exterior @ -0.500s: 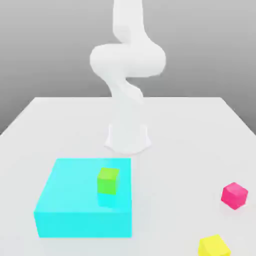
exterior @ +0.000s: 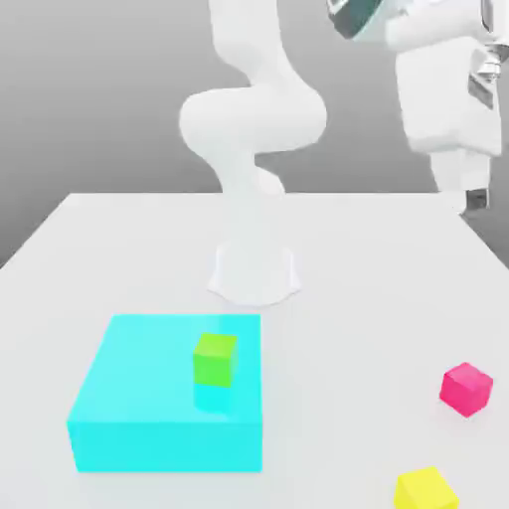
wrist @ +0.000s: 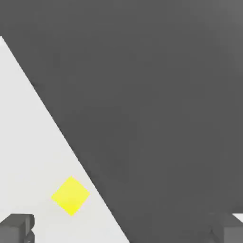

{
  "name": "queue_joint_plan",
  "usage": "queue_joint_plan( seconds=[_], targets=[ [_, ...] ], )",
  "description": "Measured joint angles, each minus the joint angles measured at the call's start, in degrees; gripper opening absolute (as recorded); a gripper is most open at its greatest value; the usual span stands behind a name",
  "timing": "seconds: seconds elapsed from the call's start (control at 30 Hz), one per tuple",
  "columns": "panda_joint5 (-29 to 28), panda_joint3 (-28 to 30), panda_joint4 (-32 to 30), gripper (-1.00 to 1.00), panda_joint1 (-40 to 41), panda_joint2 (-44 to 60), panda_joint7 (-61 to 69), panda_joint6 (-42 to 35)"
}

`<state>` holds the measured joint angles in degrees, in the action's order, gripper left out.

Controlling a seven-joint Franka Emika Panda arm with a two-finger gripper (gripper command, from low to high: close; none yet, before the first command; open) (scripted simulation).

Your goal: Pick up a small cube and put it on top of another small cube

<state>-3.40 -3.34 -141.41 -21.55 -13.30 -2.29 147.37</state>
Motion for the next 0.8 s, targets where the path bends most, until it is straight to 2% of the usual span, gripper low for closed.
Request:
queue_joint_plan(
  seconds=[0.27,0.4,0.6,0.63,0.8],
  targets=[
    [-0.4,-4.2,-4.4,0.00,-8.5,14.7,20.5,7.1],
    [-1.7,-6.9,-6.5,0.00,-10.1,22.1,29.9,10.6],
    [-6.9,-3.2,-4.9,0.00,-13.8,34.3,28.6,19.7],
    [-7.3,-2.7,-4.7,-1.00,-14.3,35.4,28.3,20.5],
    [-7.4,-2.7,-4.7,-1.00,-14.3,35.4,28.2,20.4]
  ],
)
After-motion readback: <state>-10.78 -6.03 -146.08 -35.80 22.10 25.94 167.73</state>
